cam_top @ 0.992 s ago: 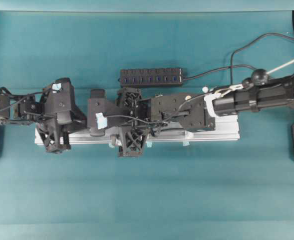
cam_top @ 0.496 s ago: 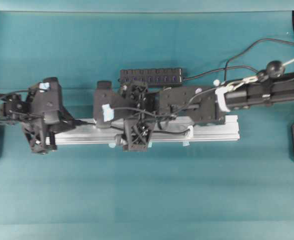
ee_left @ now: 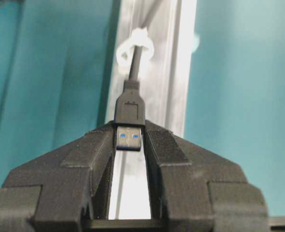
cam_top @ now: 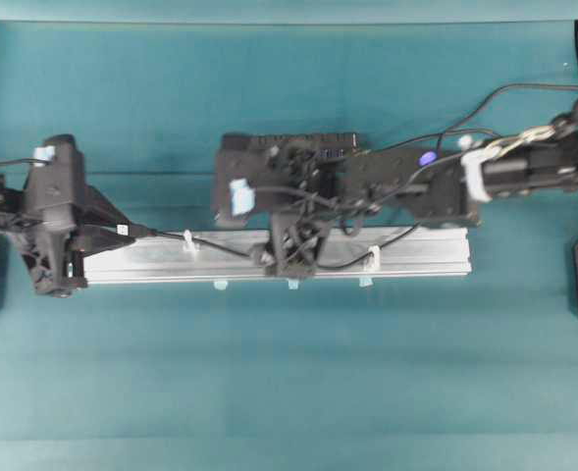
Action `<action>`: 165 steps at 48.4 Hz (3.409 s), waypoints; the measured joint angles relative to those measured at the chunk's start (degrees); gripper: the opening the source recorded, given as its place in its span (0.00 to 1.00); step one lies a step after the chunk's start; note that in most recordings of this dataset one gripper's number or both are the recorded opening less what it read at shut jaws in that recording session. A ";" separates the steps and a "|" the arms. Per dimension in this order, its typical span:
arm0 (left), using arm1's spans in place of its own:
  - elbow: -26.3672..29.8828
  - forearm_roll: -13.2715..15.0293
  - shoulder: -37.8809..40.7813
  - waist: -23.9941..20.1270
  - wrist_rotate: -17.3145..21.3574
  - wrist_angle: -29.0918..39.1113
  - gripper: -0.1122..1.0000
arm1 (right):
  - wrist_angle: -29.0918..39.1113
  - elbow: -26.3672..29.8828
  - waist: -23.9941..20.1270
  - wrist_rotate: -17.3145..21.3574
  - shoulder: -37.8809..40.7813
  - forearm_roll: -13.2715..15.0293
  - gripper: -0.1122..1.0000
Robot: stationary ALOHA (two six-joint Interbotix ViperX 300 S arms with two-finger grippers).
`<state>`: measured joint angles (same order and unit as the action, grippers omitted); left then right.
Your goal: Pass the USB cable through three rings with both arms.
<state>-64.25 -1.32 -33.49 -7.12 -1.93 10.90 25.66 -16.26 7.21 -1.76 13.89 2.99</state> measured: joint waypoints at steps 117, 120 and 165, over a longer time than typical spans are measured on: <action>5.89 -0.18 -1.93 0.26 0.35 3.87 0.11 | -4.66 -13.18 2.29 5.71 -16.61 -0.09 0.71; 5.89 -0.18 -1.93 0.18 0.26 3.96 0.11 | -4.66 -13.27 2.20 5.71 -16.61 -0.09 0.71; 5.89 0.00 -1.93 0.26 0.00 3.96 0.11 | -10.02 -14.15 0.70 5.80 -15.91 0.00 0.71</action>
<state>-58.36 -1.32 -35.42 -6.86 -1.93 14.85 15.64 -30.41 7.91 4.04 -2.02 2.99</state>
